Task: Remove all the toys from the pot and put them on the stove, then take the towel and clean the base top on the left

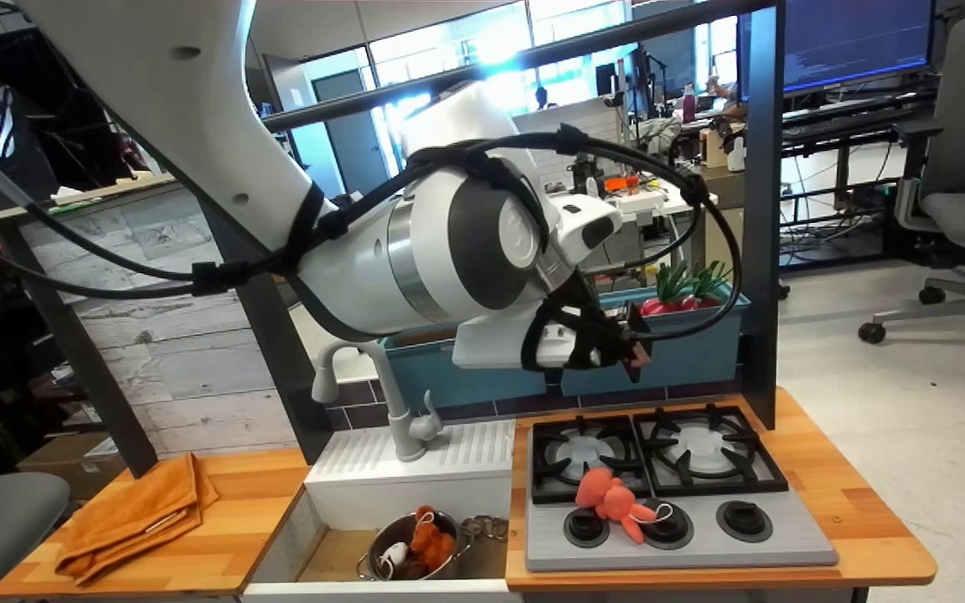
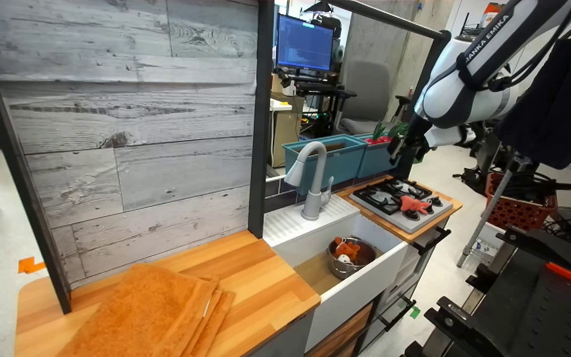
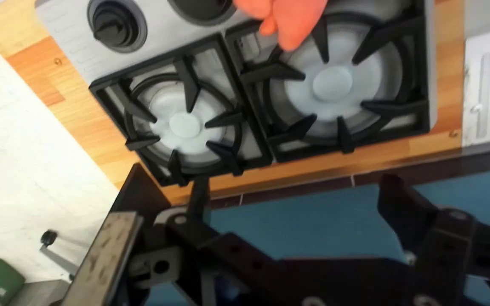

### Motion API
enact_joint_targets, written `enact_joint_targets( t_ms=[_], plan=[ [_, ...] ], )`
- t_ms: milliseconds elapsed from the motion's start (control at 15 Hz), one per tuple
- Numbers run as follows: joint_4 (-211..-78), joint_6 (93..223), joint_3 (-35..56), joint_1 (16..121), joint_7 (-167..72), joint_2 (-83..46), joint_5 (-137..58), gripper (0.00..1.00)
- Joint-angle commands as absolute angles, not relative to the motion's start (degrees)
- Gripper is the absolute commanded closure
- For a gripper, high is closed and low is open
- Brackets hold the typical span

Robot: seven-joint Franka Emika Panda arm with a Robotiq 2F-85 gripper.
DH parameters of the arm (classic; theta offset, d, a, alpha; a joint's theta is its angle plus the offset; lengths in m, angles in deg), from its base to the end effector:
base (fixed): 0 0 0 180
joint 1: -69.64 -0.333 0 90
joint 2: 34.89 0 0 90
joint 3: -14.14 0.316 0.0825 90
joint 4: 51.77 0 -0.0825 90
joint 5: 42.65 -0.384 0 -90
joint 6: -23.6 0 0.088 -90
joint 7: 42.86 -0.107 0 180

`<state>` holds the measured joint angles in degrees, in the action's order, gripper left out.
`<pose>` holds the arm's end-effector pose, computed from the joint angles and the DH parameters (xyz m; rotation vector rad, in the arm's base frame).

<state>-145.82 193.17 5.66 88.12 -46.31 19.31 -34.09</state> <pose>0.6335 -0.2941 0.1038 2.8353 -0.4356 0.4828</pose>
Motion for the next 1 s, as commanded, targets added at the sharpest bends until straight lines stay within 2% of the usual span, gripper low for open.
enact_joint_targets(
  t_ms=[0, 467, 733, 933],
  plan=[
    [-147.7, 187.6, 10.6, 90.1, -37.3, 20.0, -35.6, 0.00],
    [-153.5, 180.5, 17.9, 88.6, -26.1, 22.2, -35.0, 0.00],
    [-151.8, 174.9, 21.1, 87.0, -21.6, 23.7, -35.6, 0.00],
    [-153.0, 177.6, 19.2, 85.6, -23.6, 23.6, -36.1, 0.00]
  ],
)
